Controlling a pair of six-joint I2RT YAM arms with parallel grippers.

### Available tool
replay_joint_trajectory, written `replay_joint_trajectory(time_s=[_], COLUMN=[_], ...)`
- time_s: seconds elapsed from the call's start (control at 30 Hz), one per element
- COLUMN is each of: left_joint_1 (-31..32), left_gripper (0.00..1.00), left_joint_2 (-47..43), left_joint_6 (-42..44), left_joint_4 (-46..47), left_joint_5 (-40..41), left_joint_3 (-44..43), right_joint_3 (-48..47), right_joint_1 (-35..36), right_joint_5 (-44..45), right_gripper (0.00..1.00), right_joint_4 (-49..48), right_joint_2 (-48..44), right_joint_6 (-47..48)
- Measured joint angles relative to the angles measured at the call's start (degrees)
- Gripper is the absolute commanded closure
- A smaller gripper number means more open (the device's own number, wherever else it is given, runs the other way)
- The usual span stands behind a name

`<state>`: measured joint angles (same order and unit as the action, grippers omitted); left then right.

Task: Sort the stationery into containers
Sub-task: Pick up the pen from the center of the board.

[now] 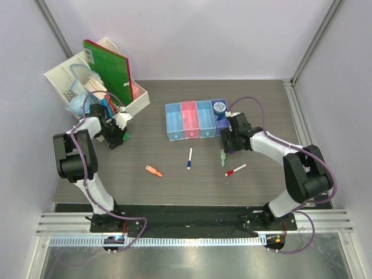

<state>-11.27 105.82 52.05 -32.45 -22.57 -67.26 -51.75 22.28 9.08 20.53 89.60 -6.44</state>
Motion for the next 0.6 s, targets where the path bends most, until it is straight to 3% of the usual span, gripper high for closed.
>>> replay_joint_trajectory(time_s=[0.03,0.27,0.6], left_joint_1=[0.00,-0.11,1.97], left_gripper=[1.00,1.00,1.00], left_joint_2=[0.00,-2.23,-17.62], left_joint_6=[-0.02,-0.48,-3.37], left_joint_4=[-0.02,-4.61,-12.79], left_joint_5=[-0.02,-1.40,-12.92], left_joint_3=[-0.02,1.14,1.22], right_joint_3=[0.00,0.22,0.28], right_joint_1=[0.02,0.02,0.02], right_joint_5=[0.22,1.40,5.27], right_gripper=[0.23,0.22,0.21], right_joint_4=[-0.02,-0.26,-1.53], right_joint_2=[0.00,0.00,0.04], right_joint_6=[0.00,-0.15,-2.75])
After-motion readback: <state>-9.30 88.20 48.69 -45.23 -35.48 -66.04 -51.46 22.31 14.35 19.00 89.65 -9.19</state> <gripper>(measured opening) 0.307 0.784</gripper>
